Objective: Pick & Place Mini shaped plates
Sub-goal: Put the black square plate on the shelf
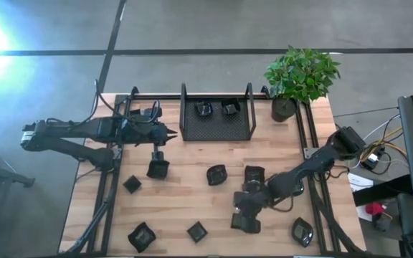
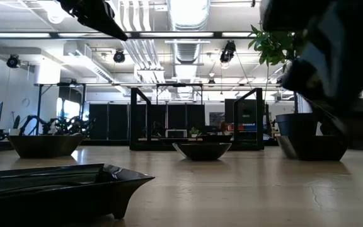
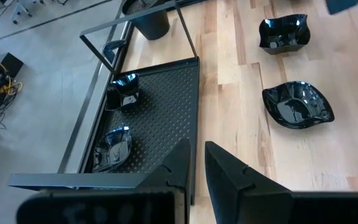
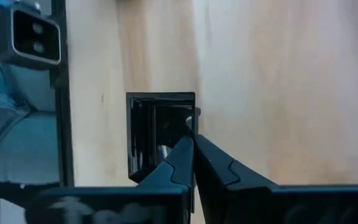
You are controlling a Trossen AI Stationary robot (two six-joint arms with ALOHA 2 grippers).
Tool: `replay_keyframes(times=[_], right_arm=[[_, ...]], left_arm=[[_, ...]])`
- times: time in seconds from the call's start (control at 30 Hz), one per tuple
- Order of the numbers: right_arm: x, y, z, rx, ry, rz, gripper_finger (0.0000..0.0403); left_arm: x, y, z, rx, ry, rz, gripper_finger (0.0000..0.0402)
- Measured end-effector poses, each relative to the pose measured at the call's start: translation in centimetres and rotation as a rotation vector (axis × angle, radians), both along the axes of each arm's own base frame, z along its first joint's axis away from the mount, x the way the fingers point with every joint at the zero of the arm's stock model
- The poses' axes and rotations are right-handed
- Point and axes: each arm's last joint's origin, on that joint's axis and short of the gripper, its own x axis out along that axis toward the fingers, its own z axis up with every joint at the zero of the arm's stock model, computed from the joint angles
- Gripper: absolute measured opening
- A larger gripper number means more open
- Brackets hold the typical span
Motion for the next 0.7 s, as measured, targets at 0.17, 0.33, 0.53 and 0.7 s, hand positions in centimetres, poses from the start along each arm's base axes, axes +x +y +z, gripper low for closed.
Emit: replay_keyframes(times=[0.17,0.33,0.53,0.7], right_arm=[[0.9,-3.2,2.2,-0.062,-0.035,0.006,0.0008],[2.6,-7.6,4.8,-0.155,-0.063,0.013,0.0008],[4.4,-14.3,7.4,-0.291,-0.090,0.040,0.0008],[5.0,-20.3,9.4,-0.362,-0.139,-0.020,0.0008]], left_arm=[[0.0,0.0,-0.1,0.012,0.005,-0.007,0.0041],[0.0,0.0,-0.1,0.014,0.008,-0.009,0.0041],[0.0,0.0,-0.1,0.032,0.014,-0.021,0.0041],[0.0,0.0,-0.1,0.034,0.015,-0.021,0.0041]])
